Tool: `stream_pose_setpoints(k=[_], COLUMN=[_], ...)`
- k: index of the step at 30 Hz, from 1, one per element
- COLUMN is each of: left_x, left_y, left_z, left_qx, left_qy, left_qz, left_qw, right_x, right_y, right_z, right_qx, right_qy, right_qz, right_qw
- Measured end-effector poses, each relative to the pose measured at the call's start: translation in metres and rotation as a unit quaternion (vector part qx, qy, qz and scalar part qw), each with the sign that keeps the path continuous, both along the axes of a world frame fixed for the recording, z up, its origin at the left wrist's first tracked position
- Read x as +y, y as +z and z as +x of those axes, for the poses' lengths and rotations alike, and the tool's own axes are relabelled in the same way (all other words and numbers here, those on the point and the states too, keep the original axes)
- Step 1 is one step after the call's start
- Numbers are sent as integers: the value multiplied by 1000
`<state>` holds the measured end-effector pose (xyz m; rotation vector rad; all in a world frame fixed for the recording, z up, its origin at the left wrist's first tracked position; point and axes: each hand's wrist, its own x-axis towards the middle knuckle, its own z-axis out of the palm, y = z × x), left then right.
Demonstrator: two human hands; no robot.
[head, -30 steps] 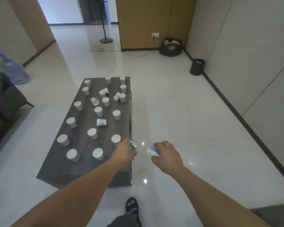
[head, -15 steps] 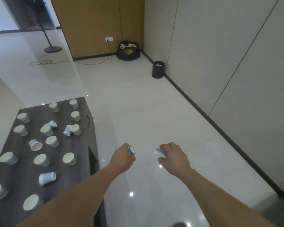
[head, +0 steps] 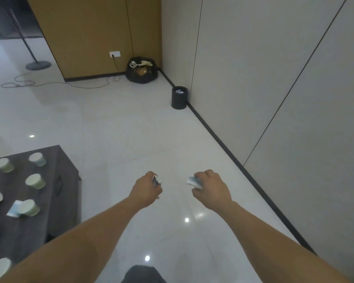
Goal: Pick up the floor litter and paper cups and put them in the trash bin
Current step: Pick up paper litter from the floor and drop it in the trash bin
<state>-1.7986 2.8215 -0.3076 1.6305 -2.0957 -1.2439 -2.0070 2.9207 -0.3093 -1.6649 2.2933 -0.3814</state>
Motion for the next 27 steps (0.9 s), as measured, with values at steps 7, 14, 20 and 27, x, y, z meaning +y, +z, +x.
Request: stream_pose_setpoints(k=[7, 14, 20, 27], left_x=[-126, -280, -404, -534], left_y=[-5, -11, -1, -10], left_z=[-77, -143, -205, -308], left_qx=[14, 37, 11, -4], left_qy=[8, 3, -15, -31], left_qz=[-23, 5, -6, -41], left_qw=[1000, 999, 1000, 999], right_x=[-131, -278, -391, -538], right_y=[-17, -18, -16, -25], right_z=[-70, -130, -186, -287], right_qx=[9, 13, 18, 28], right_qy=[27, 7, 4, 14], right_qz=[23, 48, 43, 30], right_qw=[999, 999, 999, 999])
